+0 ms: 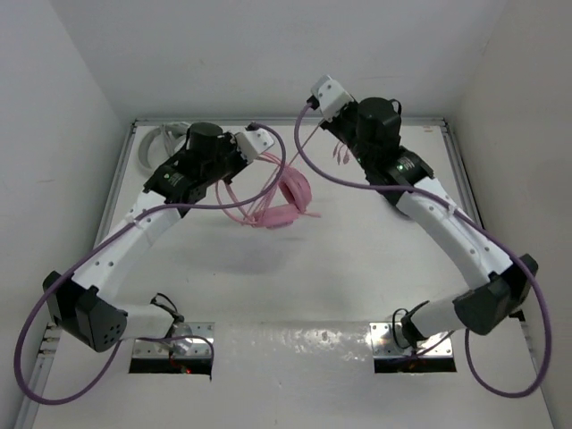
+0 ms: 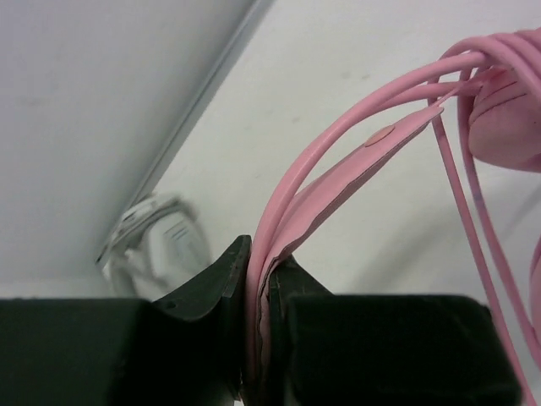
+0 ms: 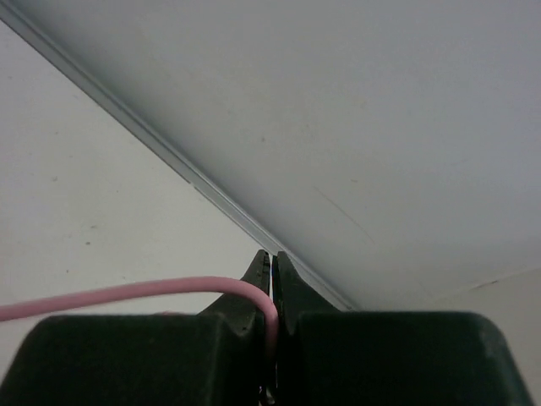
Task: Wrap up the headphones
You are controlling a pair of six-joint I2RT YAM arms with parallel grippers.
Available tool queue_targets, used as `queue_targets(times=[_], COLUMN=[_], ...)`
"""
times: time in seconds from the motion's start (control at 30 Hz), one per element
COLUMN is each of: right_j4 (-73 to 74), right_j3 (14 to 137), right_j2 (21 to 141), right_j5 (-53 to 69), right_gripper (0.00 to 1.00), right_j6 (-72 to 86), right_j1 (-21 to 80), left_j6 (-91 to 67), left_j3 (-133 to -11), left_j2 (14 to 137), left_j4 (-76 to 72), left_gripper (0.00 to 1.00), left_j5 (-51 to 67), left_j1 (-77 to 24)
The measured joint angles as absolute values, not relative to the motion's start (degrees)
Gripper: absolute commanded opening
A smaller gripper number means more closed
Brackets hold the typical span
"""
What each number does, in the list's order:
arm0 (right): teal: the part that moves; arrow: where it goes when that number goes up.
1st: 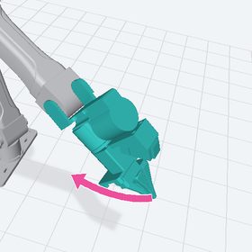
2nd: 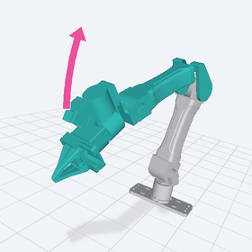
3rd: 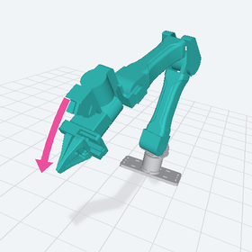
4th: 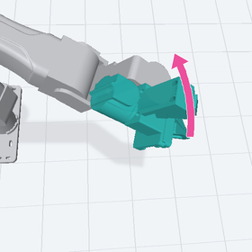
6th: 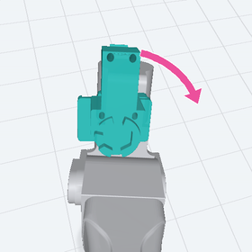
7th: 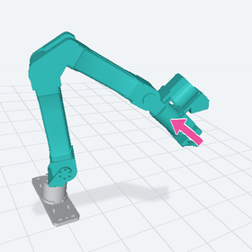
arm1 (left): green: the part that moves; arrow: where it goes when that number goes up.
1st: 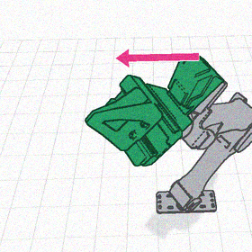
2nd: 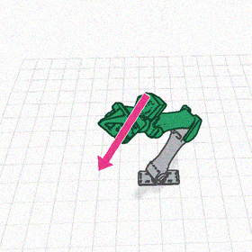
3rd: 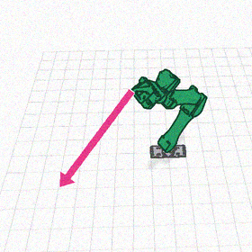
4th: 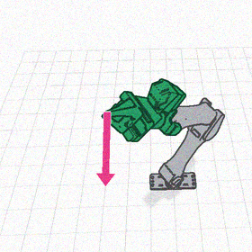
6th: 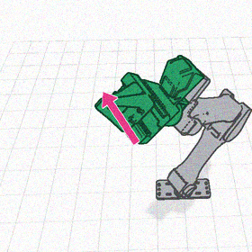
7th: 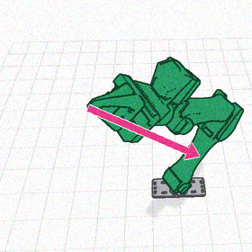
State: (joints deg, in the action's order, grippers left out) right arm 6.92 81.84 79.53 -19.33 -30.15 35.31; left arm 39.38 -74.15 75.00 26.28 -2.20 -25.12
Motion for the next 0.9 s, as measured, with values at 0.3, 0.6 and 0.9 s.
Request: queue_targets(times=[0.3,0.6,0.9], right_j4=[11.5,-6.2,-30.8], right_j3=[88.5,72.2,59.5], right_j2=[93.4,98.5,102.0], right_j5=[-2.5,28.1,33.6], right_gripper=[0.1,0.14,0.59], right_j6=[-22.5,-11.0,6.8], right_j1=[28.2,27.5,28.7], left_j6=[33.8,20.0,12.1], left_j3=[-85.1,-114.8,-126.6], left_j2=[75.6,84.1,91.4], left_j4=[42.0,53.8,55.7], left_gripper=[0.0,0.0,0.0], left_j5=[13.0,21.9,26.5], left_j1=[-28.0,-27.8,-28.0])
